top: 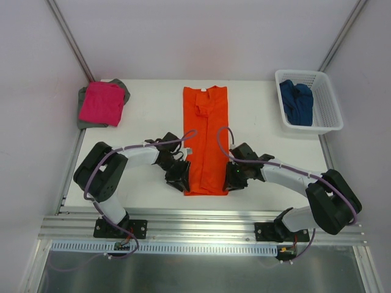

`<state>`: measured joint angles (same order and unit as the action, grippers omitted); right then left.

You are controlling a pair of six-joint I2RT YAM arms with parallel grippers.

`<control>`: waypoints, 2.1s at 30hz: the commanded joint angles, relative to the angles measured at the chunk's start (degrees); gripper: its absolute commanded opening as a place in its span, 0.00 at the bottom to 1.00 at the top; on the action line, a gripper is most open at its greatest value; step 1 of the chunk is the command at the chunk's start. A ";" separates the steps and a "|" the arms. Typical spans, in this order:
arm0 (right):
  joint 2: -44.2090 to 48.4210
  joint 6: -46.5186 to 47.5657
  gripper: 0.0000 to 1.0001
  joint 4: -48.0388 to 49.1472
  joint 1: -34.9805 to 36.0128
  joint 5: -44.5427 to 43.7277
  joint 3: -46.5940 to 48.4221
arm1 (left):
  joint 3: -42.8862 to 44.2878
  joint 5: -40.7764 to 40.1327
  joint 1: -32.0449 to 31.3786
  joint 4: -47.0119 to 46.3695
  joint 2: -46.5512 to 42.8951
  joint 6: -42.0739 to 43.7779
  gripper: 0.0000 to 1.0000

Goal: Fold and stack the t-shirts
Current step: Fold the tshirt

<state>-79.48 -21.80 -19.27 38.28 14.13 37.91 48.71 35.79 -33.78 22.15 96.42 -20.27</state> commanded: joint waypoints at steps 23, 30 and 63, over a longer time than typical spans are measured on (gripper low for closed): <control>0.73 2.99 0.01 0.37 -2.24 -0.07 6.29 | 2.61 1.47 3.54 4.29 -6.16 4.71 0.00; 0.56 4.75 0.01 -2.44 -5.50 3.27 11.22 | 3.06 2.18 5.30 7.55 -8.79 7.27 0.00; 8.30 9.32 0.00 -6.40 -5.14 4.50 11.91 | 11.66 1.03 2.23 10.89 -10.47 12.54 0.00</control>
<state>-69.32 -14.02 -27.40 34.41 18.48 45.06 56.82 36.82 -32.16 32.16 83.99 -9.80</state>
